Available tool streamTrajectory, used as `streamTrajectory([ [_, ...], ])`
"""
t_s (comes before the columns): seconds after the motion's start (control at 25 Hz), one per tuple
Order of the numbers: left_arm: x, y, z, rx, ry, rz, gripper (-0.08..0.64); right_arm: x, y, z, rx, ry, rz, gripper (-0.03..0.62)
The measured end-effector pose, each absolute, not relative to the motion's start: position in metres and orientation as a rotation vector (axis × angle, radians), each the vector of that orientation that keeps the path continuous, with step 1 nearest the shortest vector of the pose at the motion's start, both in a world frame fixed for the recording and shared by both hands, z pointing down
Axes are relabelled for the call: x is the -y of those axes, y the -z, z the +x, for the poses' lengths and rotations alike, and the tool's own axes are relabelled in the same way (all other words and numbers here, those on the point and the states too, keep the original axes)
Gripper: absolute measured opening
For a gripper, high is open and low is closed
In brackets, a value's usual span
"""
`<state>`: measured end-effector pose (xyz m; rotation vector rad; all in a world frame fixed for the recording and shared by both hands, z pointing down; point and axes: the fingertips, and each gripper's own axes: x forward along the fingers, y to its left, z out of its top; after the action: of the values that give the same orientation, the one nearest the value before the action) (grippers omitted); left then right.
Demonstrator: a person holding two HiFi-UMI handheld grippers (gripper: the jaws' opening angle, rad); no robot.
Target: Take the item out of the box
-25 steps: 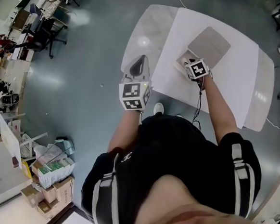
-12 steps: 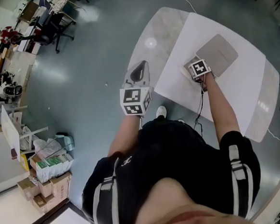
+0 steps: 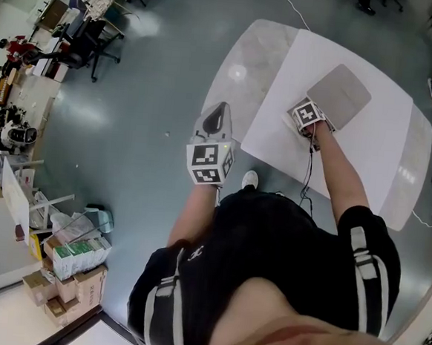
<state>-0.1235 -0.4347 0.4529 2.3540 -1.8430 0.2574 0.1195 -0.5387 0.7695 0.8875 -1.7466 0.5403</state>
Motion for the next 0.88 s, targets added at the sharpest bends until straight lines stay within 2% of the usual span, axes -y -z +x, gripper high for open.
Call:
streamTrajectory([
  [0.16, 0.439, -0.455, -0.123, 1.831, -0.250, 2.366, 0.011, 0.540, -0.753, 0.065, 2.043, -0.579, 0.813, 0.144],
  [0.28, 0.444, -0.453, -0.117, 1.811, -0.245, 2.388, 0.011, 0.537, -0.744, 0.121, 1.767, -0.488, 0.943, 0.144],
  [0.36, 0.446, -0.452, -0.111, 1.791, -0.238, 2.406, 0.011, 0.532, -0.733, 0.133, 1.709, -0.466, 0.977, 0.144],
  [0.48, 0.447, -0.451, -0.102, 1.755, -0.228, 2.431, 0.011, 0.518, -0.718, 0.118, 1.784, -0.495, 0.964, 0.144],
  [0.6, 0.447, -0.452, -0.093, 1.721, -0.218, 2.457, 0.011, 0.504, -0.704, 0.072, 2.013, -0.576, 0.883, 0.144],
  [0.88, 0.452, -0.445, -0.075, 1.646, -0.190, 2.519, 0.011, 0.525, -0.612, 0.079, 2.163, -0.311, 1.115, 0.144],
])
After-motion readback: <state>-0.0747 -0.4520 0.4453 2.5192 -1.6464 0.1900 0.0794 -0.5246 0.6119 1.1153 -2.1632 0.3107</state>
